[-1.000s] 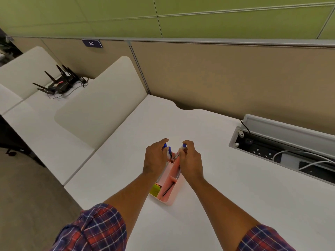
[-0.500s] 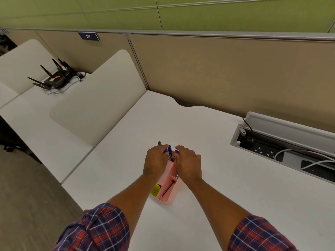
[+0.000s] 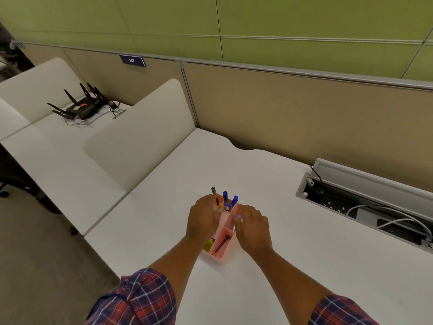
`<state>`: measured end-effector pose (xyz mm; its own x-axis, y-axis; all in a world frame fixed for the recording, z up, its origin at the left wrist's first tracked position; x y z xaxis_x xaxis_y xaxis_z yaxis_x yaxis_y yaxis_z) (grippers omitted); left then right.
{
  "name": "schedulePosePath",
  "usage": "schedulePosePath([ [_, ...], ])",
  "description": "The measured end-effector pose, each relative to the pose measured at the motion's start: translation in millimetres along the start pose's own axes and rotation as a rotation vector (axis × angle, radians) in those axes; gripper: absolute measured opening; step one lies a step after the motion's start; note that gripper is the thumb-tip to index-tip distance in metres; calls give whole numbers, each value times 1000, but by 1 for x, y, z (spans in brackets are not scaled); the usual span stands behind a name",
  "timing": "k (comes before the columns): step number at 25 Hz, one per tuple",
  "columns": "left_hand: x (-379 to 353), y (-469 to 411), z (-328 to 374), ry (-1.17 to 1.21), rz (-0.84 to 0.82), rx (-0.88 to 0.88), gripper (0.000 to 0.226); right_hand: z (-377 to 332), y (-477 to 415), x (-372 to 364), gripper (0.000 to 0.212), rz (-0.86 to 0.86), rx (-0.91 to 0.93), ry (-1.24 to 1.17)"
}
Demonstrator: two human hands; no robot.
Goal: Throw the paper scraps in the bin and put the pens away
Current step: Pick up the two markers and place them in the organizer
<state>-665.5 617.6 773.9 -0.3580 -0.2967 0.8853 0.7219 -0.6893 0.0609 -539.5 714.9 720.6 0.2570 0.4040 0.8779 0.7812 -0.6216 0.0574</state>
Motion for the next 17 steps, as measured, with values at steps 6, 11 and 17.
schedulePosePath([
  [6, 9, 60, -5, -272, -14, -98, 67, 6, 59, 6, 61, -20, -75, 104],
  [11, 18, 125, -14, -329, -49, -158, 78, -11, 121, 7, 71, -29, -104, 174],
  [17, 15, 220, -38, -296, -60, -281, 84, -40, 235, 2, 73, 0, -179, 215],
])
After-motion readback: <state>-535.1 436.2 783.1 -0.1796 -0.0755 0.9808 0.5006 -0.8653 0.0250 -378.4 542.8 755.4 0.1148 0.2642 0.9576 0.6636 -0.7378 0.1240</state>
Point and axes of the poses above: each hand's wrist, its own y-axis away from the middle knuckle, its own x-axis out of the back of the hand, z = x × y, the point moved 9 cm from there along -y, towards the middle knuckle, and after that the axes turned 3 degrees about -z, right-handed, at the moved point
